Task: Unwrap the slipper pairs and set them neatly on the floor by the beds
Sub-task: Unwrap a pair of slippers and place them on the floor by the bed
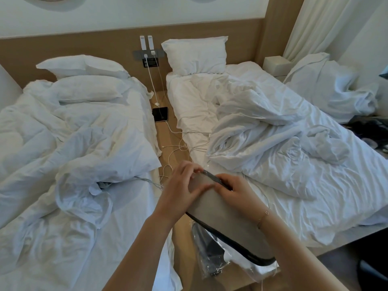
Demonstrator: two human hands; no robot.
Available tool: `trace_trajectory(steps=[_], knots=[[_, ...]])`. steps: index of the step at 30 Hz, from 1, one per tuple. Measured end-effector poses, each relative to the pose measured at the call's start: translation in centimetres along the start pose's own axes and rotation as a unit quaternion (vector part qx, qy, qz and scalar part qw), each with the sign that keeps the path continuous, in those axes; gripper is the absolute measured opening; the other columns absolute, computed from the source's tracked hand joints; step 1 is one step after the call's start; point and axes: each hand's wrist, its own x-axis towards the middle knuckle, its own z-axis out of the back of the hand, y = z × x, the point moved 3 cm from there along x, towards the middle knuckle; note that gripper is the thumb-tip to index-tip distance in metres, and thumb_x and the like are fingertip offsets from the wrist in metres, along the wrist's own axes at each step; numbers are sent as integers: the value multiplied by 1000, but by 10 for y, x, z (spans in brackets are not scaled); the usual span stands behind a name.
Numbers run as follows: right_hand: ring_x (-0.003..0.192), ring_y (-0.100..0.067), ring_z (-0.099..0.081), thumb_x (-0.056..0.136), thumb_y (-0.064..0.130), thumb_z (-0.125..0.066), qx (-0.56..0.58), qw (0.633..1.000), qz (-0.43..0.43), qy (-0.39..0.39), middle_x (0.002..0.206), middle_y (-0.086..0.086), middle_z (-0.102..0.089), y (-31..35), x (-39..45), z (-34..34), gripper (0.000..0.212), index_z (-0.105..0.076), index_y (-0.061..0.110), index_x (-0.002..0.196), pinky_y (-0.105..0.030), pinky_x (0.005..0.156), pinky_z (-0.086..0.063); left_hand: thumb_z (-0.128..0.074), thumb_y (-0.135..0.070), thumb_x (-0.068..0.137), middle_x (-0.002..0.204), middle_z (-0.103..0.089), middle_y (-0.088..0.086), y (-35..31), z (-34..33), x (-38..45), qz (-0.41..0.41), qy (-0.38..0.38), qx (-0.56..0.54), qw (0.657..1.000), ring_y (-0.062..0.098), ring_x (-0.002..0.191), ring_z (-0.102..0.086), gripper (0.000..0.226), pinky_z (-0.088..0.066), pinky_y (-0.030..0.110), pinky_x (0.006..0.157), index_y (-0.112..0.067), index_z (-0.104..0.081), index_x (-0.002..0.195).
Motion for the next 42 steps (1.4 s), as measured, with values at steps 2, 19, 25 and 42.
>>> trace_trajectory(steps=[2,19,25,42], knots=[[80,-17,-65,91,33,-53,9,1000,-2,11,83,1,-70,0,-2,-2,19,-68,25,100,-41,76,-53,-59,-39,90,106,-51,-12,0,-2,0,-19,-23,22,999,1,101,-49,17,-47,16,85,-26,-58,101],[77,-19,-63,93,30,-55,51,997,-47,22,82,-3,-70,-7,-13,-14,17,-69,21,95,-37,73,-51,-51,-47,91,101,-47,-10,11,-15,-8,-26,16,35,999,6,98,-48,24,-47,26,88,-23,-55,94],[72,-16,-61,93,29,-54,-20,999,-38,23,77,-1,-67,-11,-13,-12,16,-67,21,96,-30,65,-46,-37,-36,95,94,-44,-7,10,-28,-9,0,34,57,998,13,86,-47,19,-50,34,78,-20,-43,86],[86,-22,-68,93,25,-56,105,991,-81,23,89,-1,-73,-23,-21,-5,14,-69,26,99,-36,80,-54,-62,-48,82,105,-61,-17,23,-1,-30,197,-89,-129,968,-2,99,-56,35,-43,4,78,-26,-59,110]])
